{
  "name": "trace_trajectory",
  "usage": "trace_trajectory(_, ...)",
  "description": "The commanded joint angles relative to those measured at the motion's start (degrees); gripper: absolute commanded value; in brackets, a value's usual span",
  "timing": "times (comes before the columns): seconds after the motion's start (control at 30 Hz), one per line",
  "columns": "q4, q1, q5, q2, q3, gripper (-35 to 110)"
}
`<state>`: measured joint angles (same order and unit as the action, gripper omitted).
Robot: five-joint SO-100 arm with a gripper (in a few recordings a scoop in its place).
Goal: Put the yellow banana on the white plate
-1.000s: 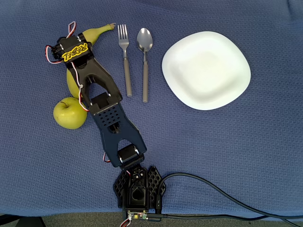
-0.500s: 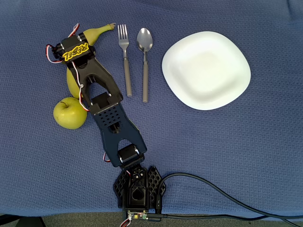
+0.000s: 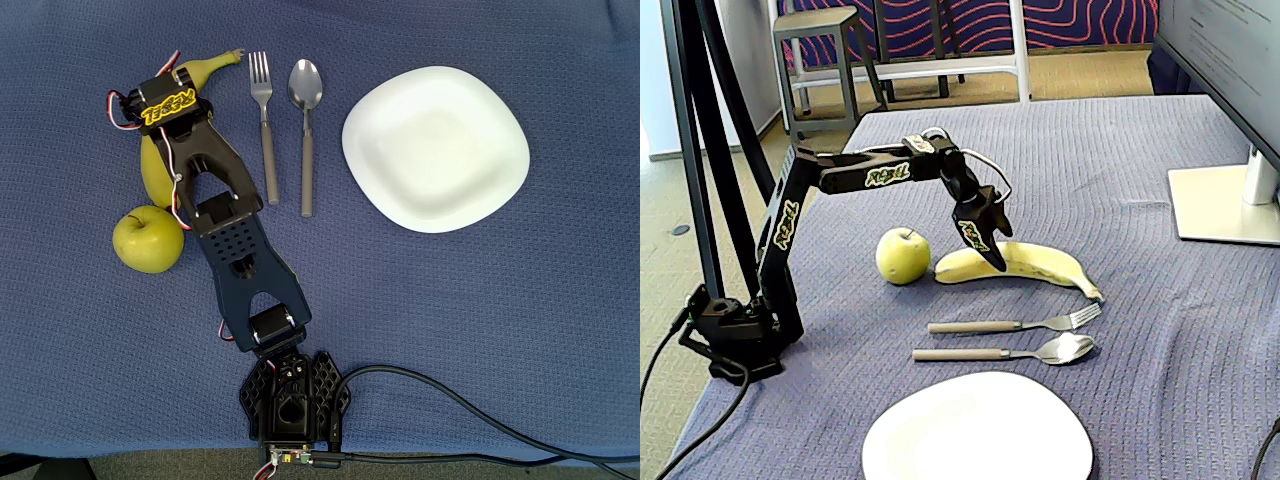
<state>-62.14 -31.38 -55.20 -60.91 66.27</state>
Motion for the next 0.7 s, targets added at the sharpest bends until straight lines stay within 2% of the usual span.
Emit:
trace_trajectory(0.0, 0.2, 0.4, 0.8, -0.4, -2.2, 29)
trace_trajectory(0.67, 0.9, -4.8, 4.2, 1.8, -2.1, 29)
